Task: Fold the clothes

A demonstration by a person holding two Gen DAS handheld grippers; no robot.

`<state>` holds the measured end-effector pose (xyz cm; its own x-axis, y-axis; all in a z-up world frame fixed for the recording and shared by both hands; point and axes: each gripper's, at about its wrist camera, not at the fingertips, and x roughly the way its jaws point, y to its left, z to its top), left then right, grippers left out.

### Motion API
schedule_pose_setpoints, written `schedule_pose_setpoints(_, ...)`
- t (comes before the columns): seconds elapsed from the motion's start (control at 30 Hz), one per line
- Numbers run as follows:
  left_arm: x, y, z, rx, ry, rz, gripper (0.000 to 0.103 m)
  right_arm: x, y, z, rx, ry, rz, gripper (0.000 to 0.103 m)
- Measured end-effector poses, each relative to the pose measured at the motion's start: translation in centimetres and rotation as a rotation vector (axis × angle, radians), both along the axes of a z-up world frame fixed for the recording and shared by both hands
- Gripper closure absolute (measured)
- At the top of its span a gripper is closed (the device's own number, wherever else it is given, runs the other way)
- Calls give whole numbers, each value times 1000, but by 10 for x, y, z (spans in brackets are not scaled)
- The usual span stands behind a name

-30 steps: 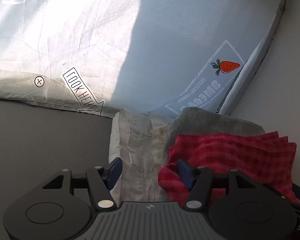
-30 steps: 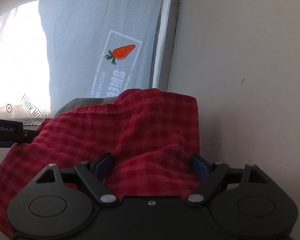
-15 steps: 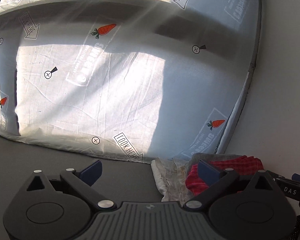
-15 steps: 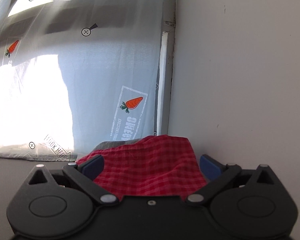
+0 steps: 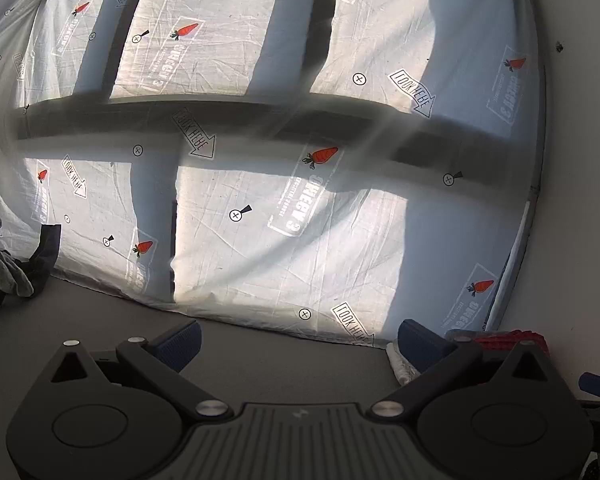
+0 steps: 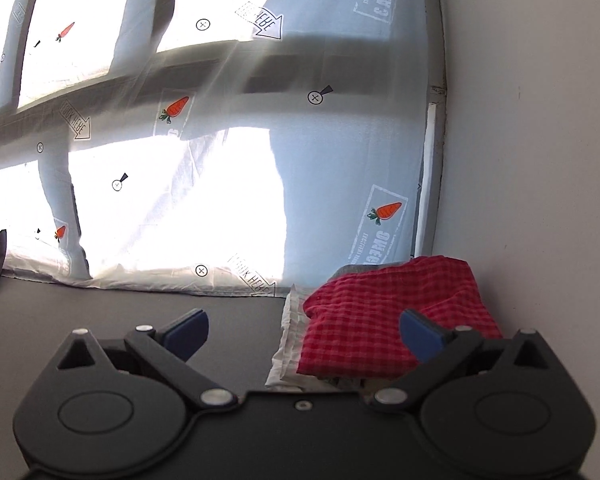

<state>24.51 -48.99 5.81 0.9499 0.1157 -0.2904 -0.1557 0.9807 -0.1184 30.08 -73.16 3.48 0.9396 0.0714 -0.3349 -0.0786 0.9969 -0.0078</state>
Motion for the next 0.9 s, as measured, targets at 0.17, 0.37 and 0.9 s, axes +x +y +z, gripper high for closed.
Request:
schedule_pose_setpoints(0.17,-37,40,3,27,29,30,0,-39,57,8,-15,4,101,0)
schedule_pose_setpoints(0.37,-77,107,1,58,59,-10,0,-86,130,9,19,21,111,0)
schedule_pose_setpoints(0.9,-183,266,-9,100,128,-154,0,-219,307,3,44,98,-31,0)
